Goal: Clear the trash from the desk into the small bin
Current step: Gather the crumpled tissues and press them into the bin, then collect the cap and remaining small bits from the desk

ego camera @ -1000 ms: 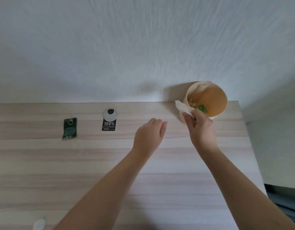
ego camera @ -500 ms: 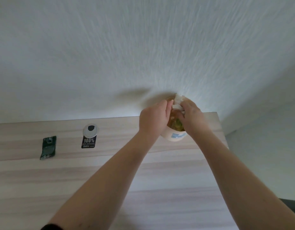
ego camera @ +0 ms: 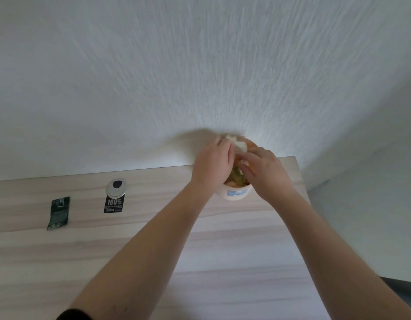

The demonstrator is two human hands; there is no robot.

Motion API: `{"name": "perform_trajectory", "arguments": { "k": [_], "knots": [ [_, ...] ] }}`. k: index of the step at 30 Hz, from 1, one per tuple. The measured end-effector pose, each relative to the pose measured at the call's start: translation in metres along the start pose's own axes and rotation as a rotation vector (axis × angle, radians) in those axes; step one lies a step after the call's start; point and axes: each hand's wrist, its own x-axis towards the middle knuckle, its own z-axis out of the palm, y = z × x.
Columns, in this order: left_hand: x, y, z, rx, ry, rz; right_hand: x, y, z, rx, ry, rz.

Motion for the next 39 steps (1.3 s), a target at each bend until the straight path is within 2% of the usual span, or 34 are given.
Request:
{"name": "perform_trajectory", "arguments": {
  "k": [4,7,13,21,26,32,39],
  "knots": [
    [0.002,0.004,0.012,-0.012,-0.014,-0.027,-0.007,0.005,-0.005,-0.040,-0.040,0.012],
    [0.000,0.002,0.014,0.012,0.005,0.048,-0.015,0.007,-0.015,-0.004,0.029,0.017],
    [-0.006,0.009,0.010,-0.018,-0.197,0.045,-0.039,0.004,-0.030,-0.015,0.089,0.024],
    [-0.044,0.016,-0.033,-0.063,-0.140,0.099,-0.083,-0.008,-0.045,-0.047,0.049,0.014],
    [-0.105,0.020,-0.080,-0.073,-0.089,0.147,-0.128,-0.025,-0.045,-0.095,0.077,-0.047],
    [-0.213,0.009,-0.140,0.019,-0.170,0.026,-0.190,-0.051,-0.034,-0.057,0.084,-0.097],
    [-0.355,-0.005,-0.194,0.103,-0.168,-0.162,-0.257,-0.096,-0.004,-0.037,-0.092,-0.241]
  ]
}}
